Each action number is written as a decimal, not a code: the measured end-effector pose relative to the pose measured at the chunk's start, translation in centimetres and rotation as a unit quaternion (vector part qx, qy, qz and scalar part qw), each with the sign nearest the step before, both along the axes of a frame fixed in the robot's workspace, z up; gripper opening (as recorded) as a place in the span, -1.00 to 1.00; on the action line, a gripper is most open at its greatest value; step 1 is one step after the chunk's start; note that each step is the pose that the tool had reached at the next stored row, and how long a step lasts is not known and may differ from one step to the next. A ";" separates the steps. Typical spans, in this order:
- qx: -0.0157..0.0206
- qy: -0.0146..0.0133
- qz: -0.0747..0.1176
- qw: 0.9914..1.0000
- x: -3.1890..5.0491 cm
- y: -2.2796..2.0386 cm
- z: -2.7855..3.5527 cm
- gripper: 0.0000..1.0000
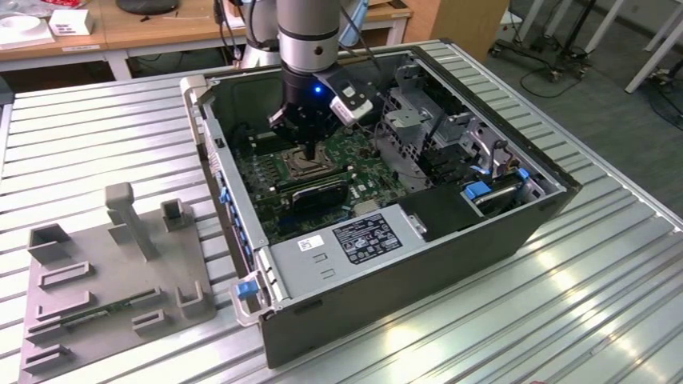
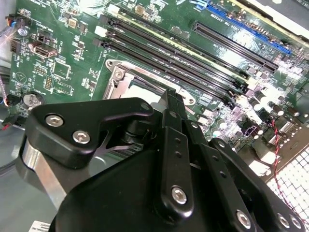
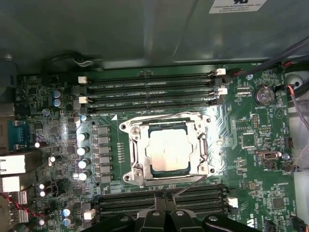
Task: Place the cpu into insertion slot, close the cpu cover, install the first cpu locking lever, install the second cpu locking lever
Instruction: 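Install the second cpu locking lever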
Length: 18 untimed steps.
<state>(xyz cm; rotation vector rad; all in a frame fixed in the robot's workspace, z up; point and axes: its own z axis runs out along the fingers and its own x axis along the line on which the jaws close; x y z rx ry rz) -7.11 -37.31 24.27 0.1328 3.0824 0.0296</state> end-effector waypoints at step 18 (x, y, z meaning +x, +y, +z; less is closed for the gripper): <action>0.000 0.000 0.000 1.000 -0.45 0.00 -0.63 -0.79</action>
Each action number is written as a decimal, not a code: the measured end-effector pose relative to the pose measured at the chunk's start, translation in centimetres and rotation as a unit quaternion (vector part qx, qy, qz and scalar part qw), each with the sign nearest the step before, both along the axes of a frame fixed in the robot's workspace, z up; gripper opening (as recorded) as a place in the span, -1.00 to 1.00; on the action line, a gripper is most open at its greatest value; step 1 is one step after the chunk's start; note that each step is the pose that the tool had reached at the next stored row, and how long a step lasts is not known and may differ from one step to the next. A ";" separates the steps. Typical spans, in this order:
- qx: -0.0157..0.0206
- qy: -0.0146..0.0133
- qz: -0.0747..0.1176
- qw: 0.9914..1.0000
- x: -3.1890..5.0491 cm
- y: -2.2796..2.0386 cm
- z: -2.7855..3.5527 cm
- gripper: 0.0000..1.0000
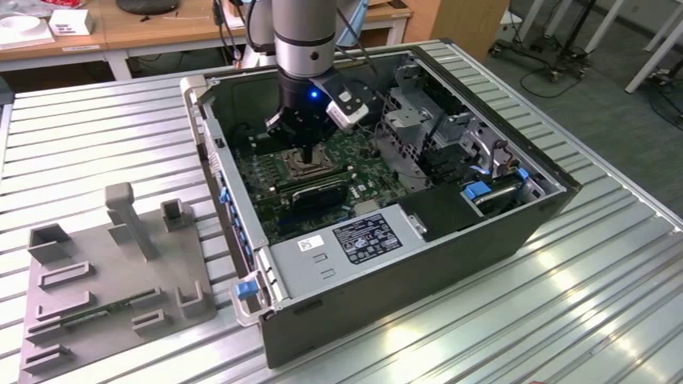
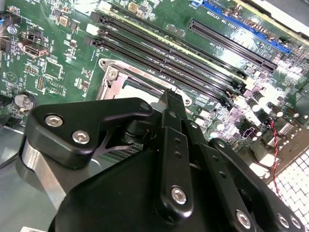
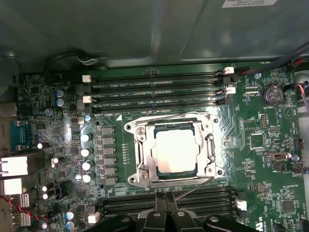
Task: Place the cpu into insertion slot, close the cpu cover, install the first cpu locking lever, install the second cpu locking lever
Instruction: 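Install the second cpu locking lever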
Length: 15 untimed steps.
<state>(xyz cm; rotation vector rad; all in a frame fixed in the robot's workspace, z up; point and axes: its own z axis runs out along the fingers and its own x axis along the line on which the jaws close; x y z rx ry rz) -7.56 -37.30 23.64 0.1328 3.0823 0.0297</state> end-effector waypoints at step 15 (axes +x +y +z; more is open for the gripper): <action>0.000 0.000 0.000 1.000 -0.82 0.00 -0.78 -0.79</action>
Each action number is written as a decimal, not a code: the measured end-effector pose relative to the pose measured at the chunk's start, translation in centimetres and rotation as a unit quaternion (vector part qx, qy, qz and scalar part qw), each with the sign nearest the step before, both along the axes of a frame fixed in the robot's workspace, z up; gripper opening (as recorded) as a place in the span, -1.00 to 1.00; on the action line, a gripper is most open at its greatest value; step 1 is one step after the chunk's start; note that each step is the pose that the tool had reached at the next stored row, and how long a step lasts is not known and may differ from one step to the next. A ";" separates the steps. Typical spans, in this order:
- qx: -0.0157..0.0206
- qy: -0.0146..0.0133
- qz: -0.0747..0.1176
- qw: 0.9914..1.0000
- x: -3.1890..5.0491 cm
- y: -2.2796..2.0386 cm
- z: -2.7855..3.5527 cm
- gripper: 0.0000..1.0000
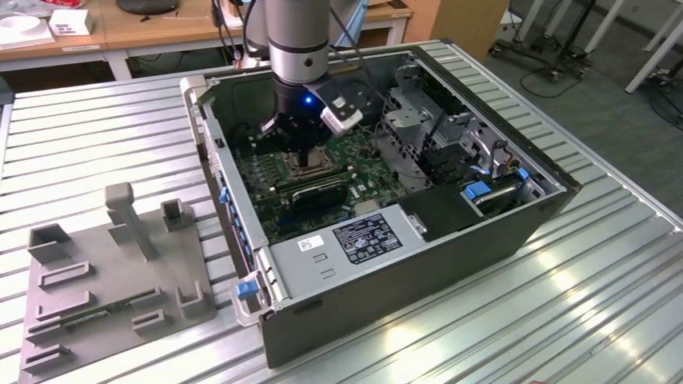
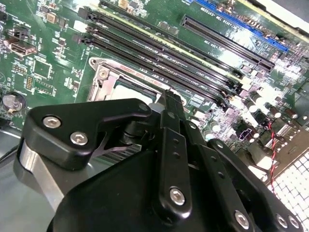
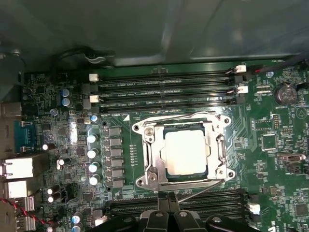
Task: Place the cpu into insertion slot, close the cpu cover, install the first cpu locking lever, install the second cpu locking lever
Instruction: 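Install the second cpu locking lever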
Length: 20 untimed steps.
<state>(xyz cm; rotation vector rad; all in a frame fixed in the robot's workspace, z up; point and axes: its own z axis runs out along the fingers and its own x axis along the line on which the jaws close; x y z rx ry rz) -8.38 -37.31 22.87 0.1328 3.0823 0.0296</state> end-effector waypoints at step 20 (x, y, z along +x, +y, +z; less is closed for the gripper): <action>0.000 0.000 0.000 1.000 -0.97 0.00 -1.61 -0.79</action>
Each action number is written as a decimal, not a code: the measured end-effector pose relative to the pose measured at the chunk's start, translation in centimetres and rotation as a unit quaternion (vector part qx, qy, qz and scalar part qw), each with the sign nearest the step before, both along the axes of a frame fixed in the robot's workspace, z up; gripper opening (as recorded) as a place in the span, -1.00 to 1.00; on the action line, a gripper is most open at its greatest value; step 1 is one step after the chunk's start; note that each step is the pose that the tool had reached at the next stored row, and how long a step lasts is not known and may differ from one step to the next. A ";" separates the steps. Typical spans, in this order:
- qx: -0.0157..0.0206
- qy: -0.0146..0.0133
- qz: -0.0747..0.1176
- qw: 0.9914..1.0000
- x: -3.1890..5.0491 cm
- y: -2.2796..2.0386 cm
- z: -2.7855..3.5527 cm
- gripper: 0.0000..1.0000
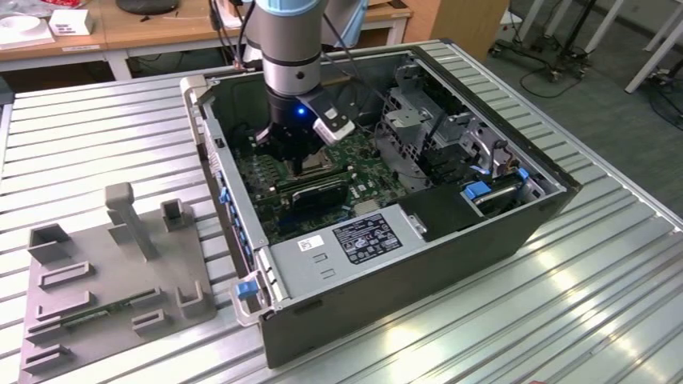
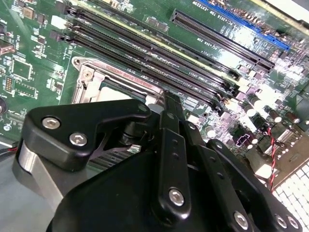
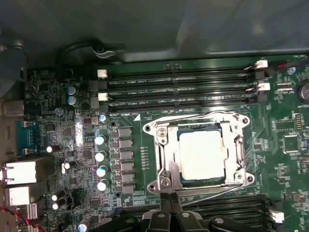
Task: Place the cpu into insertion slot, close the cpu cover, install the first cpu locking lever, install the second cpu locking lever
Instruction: 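Install the second cpu locking lever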
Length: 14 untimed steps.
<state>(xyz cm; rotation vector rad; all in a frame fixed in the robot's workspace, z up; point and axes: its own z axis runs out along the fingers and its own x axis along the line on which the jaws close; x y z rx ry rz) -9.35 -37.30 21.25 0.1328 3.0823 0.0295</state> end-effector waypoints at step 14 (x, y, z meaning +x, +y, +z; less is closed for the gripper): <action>0.000 0.000 0.000 1.000 -0.52 0.00 -0.72 -0.79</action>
